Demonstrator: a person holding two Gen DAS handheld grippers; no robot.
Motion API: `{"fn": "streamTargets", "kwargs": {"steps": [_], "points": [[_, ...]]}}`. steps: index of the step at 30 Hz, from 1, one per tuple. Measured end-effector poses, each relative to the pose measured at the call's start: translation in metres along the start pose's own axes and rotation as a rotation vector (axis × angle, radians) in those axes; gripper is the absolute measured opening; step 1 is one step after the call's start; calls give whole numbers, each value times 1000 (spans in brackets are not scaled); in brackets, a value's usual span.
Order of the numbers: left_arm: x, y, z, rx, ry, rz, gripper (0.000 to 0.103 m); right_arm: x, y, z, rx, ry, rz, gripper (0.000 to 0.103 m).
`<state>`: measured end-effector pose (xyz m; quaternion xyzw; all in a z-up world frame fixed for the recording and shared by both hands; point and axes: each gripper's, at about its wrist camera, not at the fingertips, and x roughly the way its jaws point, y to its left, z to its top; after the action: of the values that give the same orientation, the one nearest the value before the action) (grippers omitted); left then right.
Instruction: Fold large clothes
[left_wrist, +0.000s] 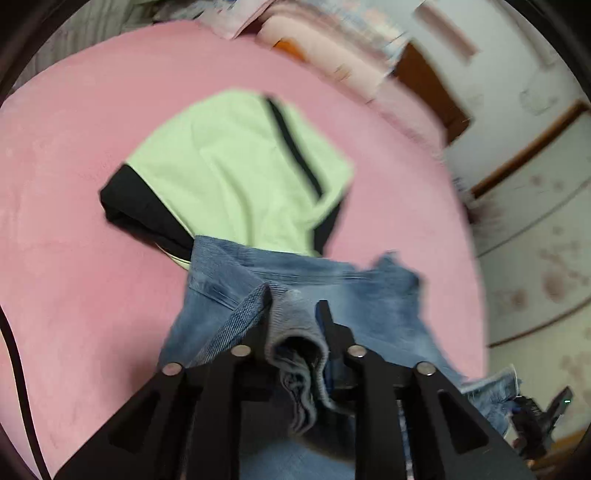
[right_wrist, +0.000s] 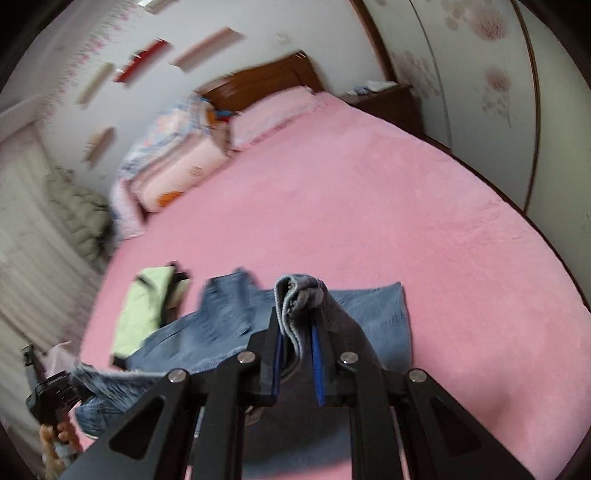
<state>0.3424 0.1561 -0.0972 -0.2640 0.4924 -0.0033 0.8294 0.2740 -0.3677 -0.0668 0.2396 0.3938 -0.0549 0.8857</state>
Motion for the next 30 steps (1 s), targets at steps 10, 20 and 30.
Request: {"fn": "streamTargets", "kwargs": {"steps": [10, 20, 30], "points": [[37, 9, 7, 178, -70, 82, 66, 92, -40, -8, 13, 117, -102, 40], [26, -2, -14, 507, -127, 23, 77, 122, -36, -18, -118, 203, -90, 50], [23, -10, -36, 757, -132, 55, 81, 145, -29, -20, -241, 257, -117, 60]]}}
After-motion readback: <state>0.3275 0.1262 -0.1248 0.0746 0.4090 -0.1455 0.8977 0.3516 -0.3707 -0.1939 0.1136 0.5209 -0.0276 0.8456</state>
